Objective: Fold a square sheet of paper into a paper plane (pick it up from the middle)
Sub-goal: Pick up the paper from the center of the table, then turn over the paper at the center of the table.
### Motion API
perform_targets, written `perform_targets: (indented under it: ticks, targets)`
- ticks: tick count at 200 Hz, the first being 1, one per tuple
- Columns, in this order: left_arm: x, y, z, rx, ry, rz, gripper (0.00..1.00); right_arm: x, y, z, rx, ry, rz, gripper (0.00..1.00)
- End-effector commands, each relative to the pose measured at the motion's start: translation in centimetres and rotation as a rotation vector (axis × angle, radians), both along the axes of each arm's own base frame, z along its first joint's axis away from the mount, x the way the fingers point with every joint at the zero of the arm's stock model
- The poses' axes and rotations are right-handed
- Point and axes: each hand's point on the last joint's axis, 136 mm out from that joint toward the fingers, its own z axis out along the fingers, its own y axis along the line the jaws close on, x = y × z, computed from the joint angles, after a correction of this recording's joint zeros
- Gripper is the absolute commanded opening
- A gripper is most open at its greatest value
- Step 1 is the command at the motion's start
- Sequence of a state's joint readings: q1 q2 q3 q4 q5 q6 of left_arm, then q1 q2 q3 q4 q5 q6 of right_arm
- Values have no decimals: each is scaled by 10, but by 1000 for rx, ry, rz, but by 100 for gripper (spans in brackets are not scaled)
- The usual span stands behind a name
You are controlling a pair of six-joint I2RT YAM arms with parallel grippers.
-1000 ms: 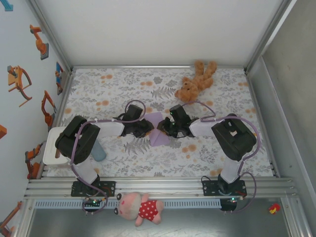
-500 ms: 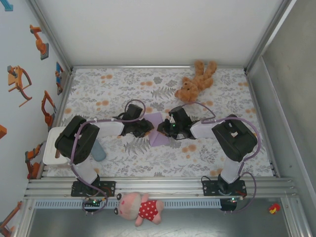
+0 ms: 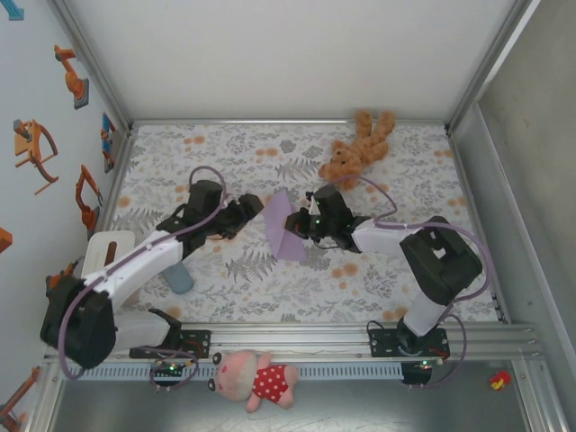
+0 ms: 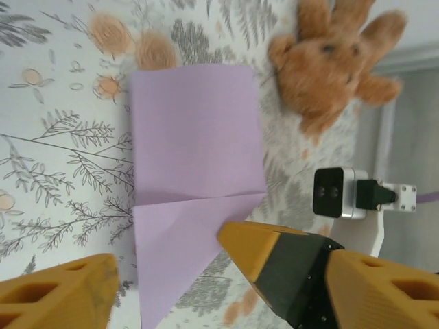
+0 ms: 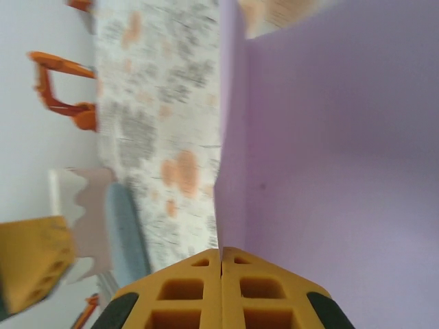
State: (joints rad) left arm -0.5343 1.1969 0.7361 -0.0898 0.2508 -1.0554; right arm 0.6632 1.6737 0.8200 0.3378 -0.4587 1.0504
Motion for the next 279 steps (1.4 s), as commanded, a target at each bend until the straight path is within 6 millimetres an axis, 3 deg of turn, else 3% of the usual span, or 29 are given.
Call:
perform_targets:
  ticks: [1, 15, 37, 59, 99, 126, 154, 177, 249, 279]
  targets:
    - [-11, 21, 8, -16, -15, 37, 92, 19, 16, 83, 176, -172, 25, 0]
    - [-14, 24, 27, -82, -62, 32, 100, 22, 18, 109, 243, -194, 32, 0]
    - [-17, 16, 56, -198, -122, -8, 96, 26, 22, 141, 344, -204, 42, 0]
    - [-17, 1, 71, -300, -124, -62, 96, 24, 27, 163, 422, -207, 68, 0]
    - [-9, -16, 93, -403, -163, -123, 97, 22, 31, 173, 476, -182, 85, 0]
    - [-7, -17, 96, -398, -179, -131, 99, 19, 30, 178, 493, -174, 91, 0]
    - [-5, -18, 106, -422, -216, -137, 89, 17, 30, 180, 499, -171, 97, 0]
    - [-7, -21, 111, -438, -227, -160, 74, 16, 30, 181, 503, -167, 99, 0]
    - [-5, -22, 109, -434, -227, -168, 42, 16, 28, 179, 503, -153, 95, 0]
    - [-4, -22, 103, -417, -207, -165, 29, 17, 25, 175, 496, -144, 84, 5]
